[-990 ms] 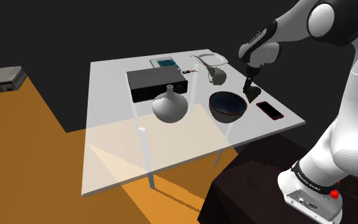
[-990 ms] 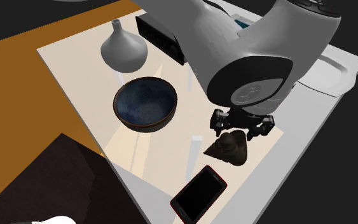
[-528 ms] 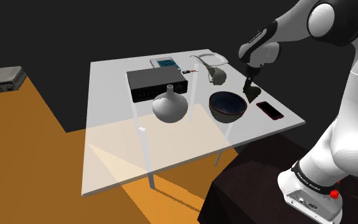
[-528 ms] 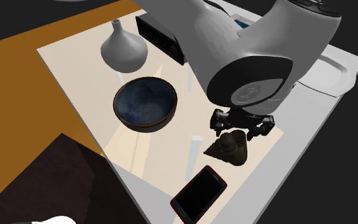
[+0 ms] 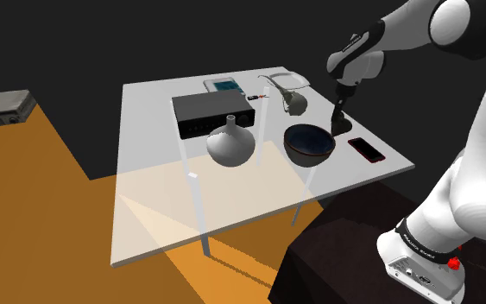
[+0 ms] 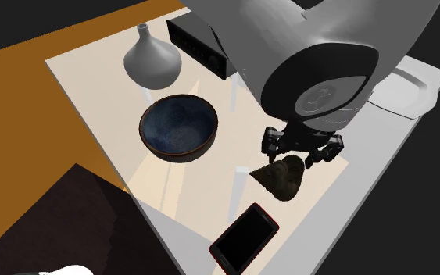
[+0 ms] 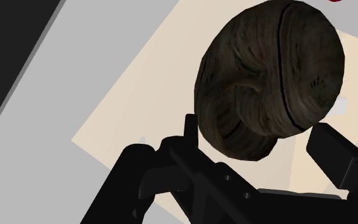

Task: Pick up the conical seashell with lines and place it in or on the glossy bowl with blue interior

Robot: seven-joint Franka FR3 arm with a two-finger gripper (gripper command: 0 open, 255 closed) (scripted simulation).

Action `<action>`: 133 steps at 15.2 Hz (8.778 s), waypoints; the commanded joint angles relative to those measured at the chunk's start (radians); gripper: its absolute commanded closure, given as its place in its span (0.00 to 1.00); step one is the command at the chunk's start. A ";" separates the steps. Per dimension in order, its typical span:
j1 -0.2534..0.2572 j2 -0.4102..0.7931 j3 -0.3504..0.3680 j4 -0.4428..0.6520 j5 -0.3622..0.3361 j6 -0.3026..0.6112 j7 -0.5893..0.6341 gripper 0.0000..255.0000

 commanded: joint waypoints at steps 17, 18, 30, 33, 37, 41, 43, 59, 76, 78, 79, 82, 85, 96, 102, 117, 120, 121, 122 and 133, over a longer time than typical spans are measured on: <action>0.062 -0.173 -0.064 0.087 -0.170 -0.206 0.110 1.00; 0.064 -0.181 -0.065 0.095 -0.177 -0.218 0.115 1.00; 0.124 -0.321 -0.035 0.097 -0.293 -0.317 0.259 1.00; 0.158 -0.392 0.013 0.044 -0.344 -0.320 0.365 1.00; 0.194 -0.461 0.084 -0.011 -0.384 -0.329 0.492 1.00; 0.204 -0.461 0.099 -0.015 -0.380 -0.327 0.515 0.00; 0.161 -0.627 0.099 -0.136 -0.374 -0.259 0.617 0.00; 0.084 -0.807 0.091 -0.383 -0.336 -0.028 0.737 0.00; 0.225 -0.809 -0.061 -0.395 -0.231 -0.066 0.457 0.00; 0.321 -0.810 -0.162 -0.396 -0.178 -0.112 0.281 0.00; 0.368 -0.810 -0.213 -0.395 -0.157 -0.139 0.197 0.00; 0.458 -0.805 -0.303 -0.400 -0.126 -0.177 0.058 0.00; 0.487 -0.786 -0.322 -0.424 -0.108 -0.133 0.045 0.00; 0.528 -0.760 -0.350 -0.450 -0.081 -0.080 0.026 0.00; 0.528 -0.760 -0.350 -0.450 -0.081 -0.080 0.026 1.00; 0.426 -0.854 -0.213 -0.389 -0.137 -0.220 0.138 1.00; 0.410 -0.874 -0.185 -0.367 -0.144 -0.258 0.164 1.00; 0.405 -0.880 -0.177 -0.359 -0.146 -0.271 0.172 1.00; 0.401 -0.886 -0.168 -0.352 -0.148 -0.284 0.180 1.00; 0.375 -0.935 -0.092 -0.253 -0.154 -0.418 0.256 1.00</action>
